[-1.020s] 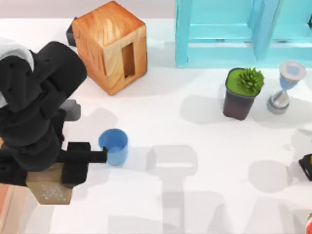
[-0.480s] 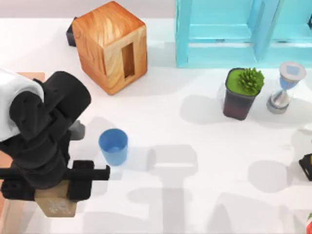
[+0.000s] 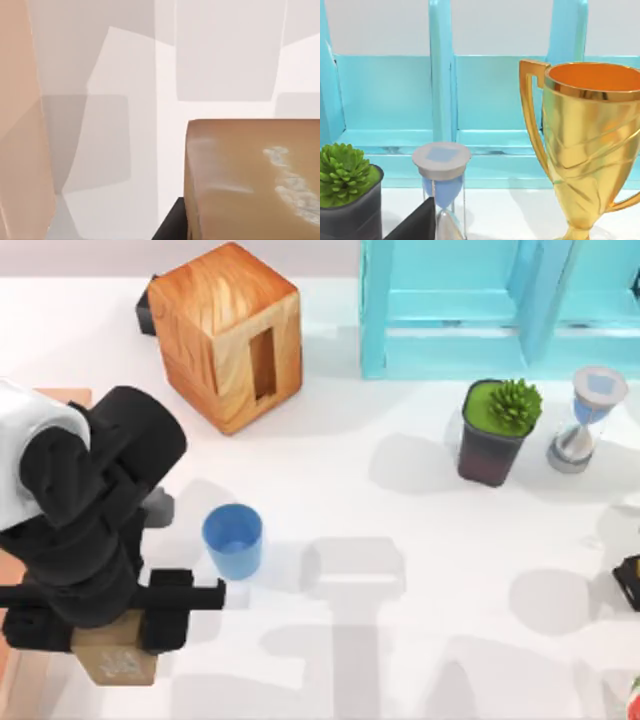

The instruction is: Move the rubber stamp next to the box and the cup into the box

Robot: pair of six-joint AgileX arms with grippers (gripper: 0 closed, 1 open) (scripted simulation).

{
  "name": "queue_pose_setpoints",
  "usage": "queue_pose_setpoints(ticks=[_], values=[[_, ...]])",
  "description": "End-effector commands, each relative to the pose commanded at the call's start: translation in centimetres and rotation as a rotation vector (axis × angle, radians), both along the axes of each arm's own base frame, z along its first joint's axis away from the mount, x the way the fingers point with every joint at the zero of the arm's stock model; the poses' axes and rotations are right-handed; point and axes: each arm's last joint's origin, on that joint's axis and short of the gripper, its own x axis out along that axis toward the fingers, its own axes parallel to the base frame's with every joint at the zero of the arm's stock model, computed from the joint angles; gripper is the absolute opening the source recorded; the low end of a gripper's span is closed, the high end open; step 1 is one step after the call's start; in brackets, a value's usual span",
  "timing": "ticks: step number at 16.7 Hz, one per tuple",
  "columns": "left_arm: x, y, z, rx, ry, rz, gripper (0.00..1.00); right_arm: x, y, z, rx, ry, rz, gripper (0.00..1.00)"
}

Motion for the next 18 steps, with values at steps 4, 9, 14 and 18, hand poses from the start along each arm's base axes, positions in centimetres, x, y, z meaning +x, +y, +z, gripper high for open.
queue_pose_setpoints(ticks=[4, 9, 14, 18], values=[[0.0, 0.0, 0.0, 0.0, 0.0, 0.0, 0.68, 0.0, 0.0, 0.0, 0.0, 0.0, 0.0, 1.0], [0.0, 0.0, 0.0, 0.0, 0.0, 0.0, 1.0, 0.0, 0.0, 0.0, 0.0, 0.0, 0.0, 1.0], [0.0, 0.0, 0.0, 0.0, 0.0, 0.0, 1.0, 0.0, 0.0, 0.0, 0.0, 0.0, 0.0, 1.0], [0.0, -0.02, 0.07, 0.0, 0.0, -0.001, 1.0, 0.0, 0.0, 0.0, 0.0, 0.0, 0.0, 1.0]])
